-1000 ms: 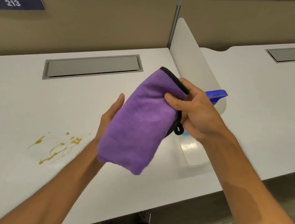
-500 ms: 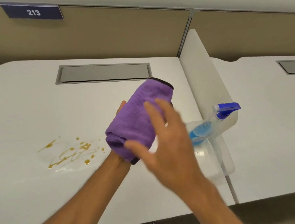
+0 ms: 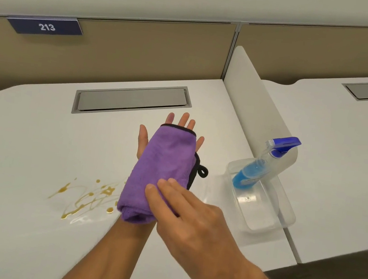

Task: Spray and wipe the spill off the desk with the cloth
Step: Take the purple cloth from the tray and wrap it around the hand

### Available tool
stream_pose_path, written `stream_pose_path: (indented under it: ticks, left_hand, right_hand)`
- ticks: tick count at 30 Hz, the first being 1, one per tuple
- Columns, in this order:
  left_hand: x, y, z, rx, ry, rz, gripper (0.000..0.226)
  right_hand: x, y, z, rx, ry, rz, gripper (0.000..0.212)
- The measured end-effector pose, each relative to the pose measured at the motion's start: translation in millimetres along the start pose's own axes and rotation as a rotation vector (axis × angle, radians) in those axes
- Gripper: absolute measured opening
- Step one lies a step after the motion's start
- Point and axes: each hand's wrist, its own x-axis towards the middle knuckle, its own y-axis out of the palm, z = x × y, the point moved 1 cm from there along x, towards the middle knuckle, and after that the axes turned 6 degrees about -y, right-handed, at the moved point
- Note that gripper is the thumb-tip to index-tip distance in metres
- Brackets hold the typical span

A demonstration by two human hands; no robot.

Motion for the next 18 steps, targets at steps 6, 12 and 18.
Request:
stream_pose_path:
  ticks: [6,12,18]
  left_hand:
    - [3.0,-6.3,-2.4,-0.086,0.017,0.023,0.049]
    - [5.4,-19.9,-5.6,0.023,0.013,0.015,0.035]
    - [4.6,-25.7,1.6,0.005,0.013,-0.015,0.033]
  right_hand:
    - [-8.4,14.7,10.2,0.046,0.023,0.006,0.034]
    - [-24.5,34.3,22.7,0.152,0.135,0.155,0.054]
    - [-29.3,18.5,8.3,0.556,0.444,-0.044,0.052]
